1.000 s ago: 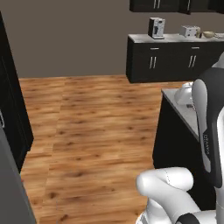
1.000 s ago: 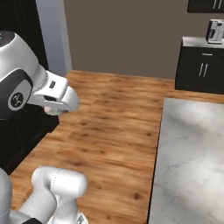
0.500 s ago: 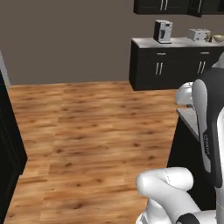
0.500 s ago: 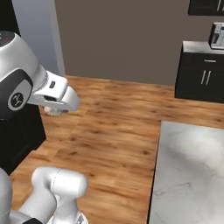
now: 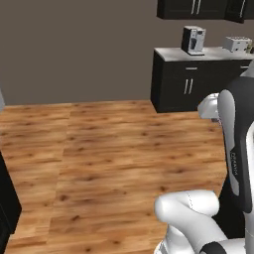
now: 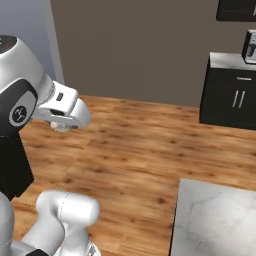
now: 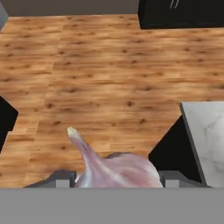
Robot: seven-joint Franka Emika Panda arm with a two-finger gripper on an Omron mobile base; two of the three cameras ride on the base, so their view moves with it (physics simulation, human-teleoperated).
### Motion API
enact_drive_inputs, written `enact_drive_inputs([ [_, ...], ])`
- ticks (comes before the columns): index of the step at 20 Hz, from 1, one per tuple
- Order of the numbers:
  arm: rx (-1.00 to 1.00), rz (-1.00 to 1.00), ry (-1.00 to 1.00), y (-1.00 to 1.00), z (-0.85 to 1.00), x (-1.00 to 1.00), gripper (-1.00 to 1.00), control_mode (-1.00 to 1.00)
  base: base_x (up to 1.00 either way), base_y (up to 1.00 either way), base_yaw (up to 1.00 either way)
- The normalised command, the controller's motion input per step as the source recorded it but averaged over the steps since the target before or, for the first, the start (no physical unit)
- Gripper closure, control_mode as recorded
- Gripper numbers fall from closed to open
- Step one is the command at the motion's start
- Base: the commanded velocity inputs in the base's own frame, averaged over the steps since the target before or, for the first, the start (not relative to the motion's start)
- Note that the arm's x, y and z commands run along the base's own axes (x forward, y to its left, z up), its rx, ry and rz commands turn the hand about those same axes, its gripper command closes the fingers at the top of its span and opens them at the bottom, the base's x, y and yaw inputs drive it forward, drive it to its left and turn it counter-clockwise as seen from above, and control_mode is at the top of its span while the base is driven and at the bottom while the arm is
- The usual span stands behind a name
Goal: Retrieve the bottle and the shaker from the cabinet and place them next to the mixing bowl on the counter. Then add garlic from the fridge to the mixing bowl.
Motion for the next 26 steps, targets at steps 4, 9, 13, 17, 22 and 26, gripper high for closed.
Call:
enact_drive_inputs([
  [4, 0.00, 0.00, 0.00, 0.00, 0.00, 0.00, 1.00, 1.00, 1.00, 0.01, 0.00],
  [9, 0.00, 0.00, 0.00, 0.00, 0.00, 0.00, 1.00, 1.00, 1.00, 0.10, 0.00],
  [13, 0.00, 0.00, 0.00, 0.00, 0.00, 0.00, 1.00, 1.00, 1.00, 0.18, 0.00],
  [17, 0.00, 0.00, 0.00, 0.00, 0.00, 0.00, 1.00, 1.00, 1.00, 0.12, 0.00],
  [22, 0.00, 0.00, 0.00, 0.00, 0.00, 0.00, 1.00, 1.00, 1.00, -0.06, -0.10],
  [26, 0.00, 0.00, 0.00, 0.00, 0.00, 0.00, 1.00, 1.00, 0.69, -0.40, -0.57],
])
